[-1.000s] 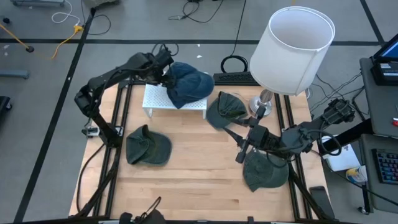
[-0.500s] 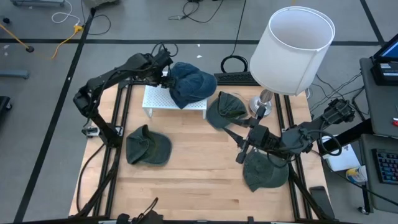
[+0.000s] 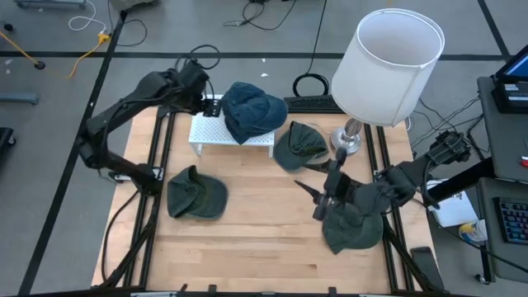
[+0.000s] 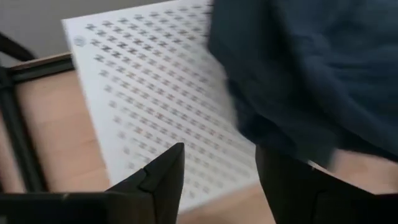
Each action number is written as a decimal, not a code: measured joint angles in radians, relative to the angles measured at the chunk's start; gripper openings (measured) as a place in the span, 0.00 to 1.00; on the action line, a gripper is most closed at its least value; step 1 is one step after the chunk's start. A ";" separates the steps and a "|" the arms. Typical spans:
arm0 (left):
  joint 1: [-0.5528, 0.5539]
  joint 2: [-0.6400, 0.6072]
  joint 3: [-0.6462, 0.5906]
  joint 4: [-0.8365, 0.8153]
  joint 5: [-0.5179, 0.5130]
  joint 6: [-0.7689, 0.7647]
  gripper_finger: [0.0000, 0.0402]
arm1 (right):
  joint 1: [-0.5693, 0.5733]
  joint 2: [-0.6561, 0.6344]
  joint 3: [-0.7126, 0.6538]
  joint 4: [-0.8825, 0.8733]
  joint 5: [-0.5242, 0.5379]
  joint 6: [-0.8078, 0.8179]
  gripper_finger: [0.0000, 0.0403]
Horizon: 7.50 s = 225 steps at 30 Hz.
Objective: Pick & Place hat
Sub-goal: Put the top gray cap on the shelf
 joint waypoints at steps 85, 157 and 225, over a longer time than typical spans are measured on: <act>-0.224 -0.224 0.001 0.151 0.333 0.149 0.57 | -0.273 0.141 -0.581 0.107 -0.340 -0.627 0.01; -1.130 -0.210 0.001 0.386 -0.493 0.495 0.48 | -0.202 -0.105 -0.578 0.947 -0.262 1.235 0.02; -1.186 0.165 0.001 0.439 -1.185 0.839 0.42 | -0.312 -0.071 -0.577 1.238 -0.207 1.441 0.02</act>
